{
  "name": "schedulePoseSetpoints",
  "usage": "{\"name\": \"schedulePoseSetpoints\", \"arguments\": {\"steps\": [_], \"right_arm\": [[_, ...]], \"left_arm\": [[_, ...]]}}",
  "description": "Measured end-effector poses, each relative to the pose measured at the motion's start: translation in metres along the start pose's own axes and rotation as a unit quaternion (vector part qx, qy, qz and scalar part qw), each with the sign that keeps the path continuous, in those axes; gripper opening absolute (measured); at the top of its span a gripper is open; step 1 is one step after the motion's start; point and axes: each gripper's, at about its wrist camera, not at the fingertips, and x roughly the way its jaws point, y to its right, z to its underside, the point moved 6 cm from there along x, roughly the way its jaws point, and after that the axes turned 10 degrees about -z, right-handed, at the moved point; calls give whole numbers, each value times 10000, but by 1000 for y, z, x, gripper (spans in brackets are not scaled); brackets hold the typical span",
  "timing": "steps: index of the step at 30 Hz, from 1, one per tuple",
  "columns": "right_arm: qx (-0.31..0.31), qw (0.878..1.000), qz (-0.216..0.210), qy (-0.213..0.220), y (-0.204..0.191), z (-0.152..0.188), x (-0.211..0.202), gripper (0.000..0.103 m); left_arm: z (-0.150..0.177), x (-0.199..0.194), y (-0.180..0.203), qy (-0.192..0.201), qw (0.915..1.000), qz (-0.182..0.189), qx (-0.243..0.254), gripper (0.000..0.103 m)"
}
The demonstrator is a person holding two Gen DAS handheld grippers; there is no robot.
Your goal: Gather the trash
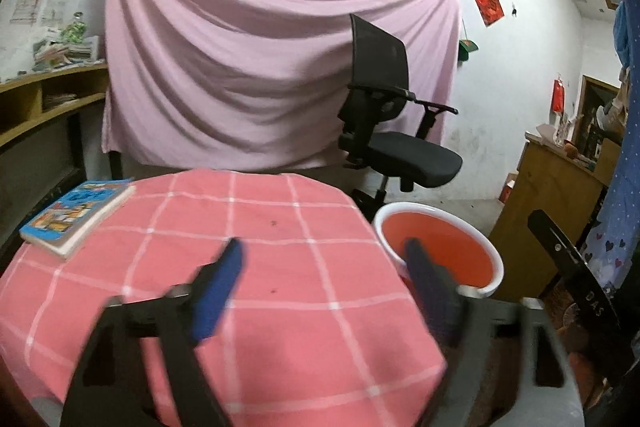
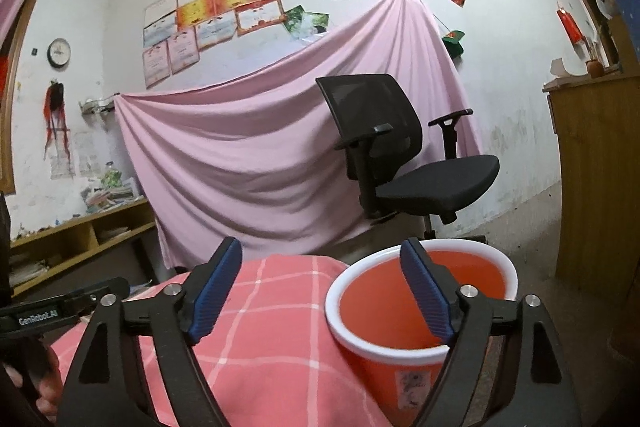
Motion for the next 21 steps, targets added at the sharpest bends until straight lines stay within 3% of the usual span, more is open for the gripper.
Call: {"name": "schedulePoseSetpoints", "arguments": {"steps": [7, 15, 21], "right_arm": [[-161, 9999, 16, 16, -25, 13, -15, 103], [-384, 9991, 187, 10, -51, 27, -36, 103], [-521, 9983, 252, -118, -67, 39, -47, 103]], "left_arm": [[15, -29, -28, 277, 9994, -222, -55, 98], [34, -57, -65, 517, 9967, -465, -427, 101], [51, -73, -84, 583, 9953, -674, -376, 101]]}}
